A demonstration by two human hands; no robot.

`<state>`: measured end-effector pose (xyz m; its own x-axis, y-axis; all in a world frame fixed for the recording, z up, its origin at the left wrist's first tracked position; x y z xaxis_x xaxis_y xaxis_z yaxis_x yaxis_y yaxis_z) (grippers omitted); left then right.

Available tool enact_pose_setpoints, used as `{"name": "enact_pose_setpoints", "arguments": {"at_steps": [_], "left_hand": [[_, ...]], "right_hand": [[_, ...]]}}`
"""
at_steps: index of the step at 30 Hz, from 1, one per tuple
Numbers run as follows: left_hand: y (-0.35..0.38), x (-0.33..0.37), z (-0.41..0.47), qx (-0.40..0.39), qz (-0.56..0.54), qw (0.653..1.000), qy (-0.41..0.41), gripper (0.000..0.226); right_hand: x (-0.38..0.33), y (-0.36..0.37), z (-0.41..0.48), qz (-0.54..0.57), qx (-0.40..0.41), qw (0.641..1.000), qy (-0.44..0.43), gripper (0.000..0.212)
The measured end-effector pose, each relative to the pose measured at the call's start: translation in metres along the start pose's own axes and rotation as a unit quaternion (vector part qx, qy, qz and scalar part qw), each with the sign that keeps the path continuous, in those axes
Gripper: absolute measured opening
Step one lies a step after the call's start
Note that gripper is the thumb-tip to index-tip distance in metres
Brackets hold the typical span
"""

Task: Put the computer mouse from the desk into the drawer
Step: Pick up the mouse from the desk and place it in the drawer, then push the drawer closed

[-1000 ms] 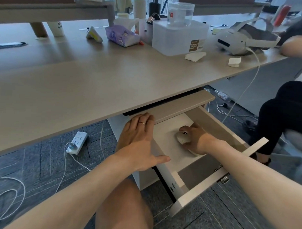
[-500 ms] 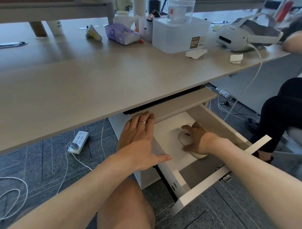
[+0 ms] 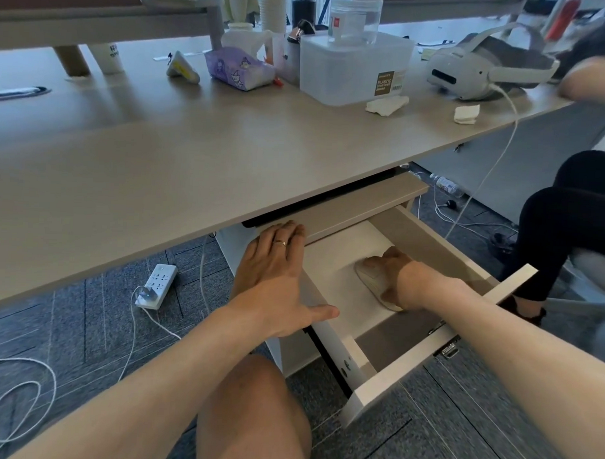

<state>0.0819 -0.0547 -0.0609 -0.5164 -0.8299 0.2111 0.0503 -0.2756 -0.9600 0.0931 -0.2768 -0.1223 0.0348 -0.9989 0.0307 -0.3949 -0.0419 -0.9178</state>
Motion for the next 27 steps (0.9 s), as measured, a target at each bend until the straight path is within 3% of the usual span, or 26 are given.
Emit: {"name": "enact_pose_setpoints", "arguments": {"at_steps": [10, 16, 23, 25, 27], "left_hand": [[0.000, 0.000, 0.000, -0.010, 0.005, 1.000, -0.006, 0.132], [-0.002, 0.001, 0.000, -0.034, 0.010, 0.999, -0.013, 0.133], [-0.007, 0.006, -0.003, -0.098, -0.004, 0.994, -0.047, 0.135], [-0.009, 0.006, -0.002, -0.115, -0.011, 0.992, -0.054, 0.136], [-0.011, 0.006, -0.002, -0.128, -0.014, 0.990, -0.056, 0.137]], "right_hand": [[0.006, -0.009, -0.013, 0.050, 0.005, 0.999, 0.008, 0.080], [0.021, -0.047, -0.070, 0.111, 0.166, 0.980, -0.001, 0.073], [0.038, -0.017, -0.125, 0.221, 0.294, 0.919, 0.139, 0.082], [0.042, -0.004, -0.136, 0.285, 0.313, 0.885, 0.193, 0.092], [0.052, 0.010, -0.142, 0.389, 0.322, 0.829, 0.241, 0.101]]}}
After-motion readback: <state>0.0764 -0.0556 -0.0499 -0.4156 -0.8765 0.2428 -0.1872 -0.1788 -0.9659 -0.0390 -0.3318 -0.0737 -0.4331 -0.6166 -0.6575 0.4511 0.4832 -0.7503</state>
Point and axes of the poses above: each hand's wrist, its own z-axis towards the middle knuckle, its own y-axis out of the palm, x = y × z, the point moved 6 cm from there along z, towards the middle knuckle, and after that the axes turned 6 degrees about -z, right-handed, at the moved point
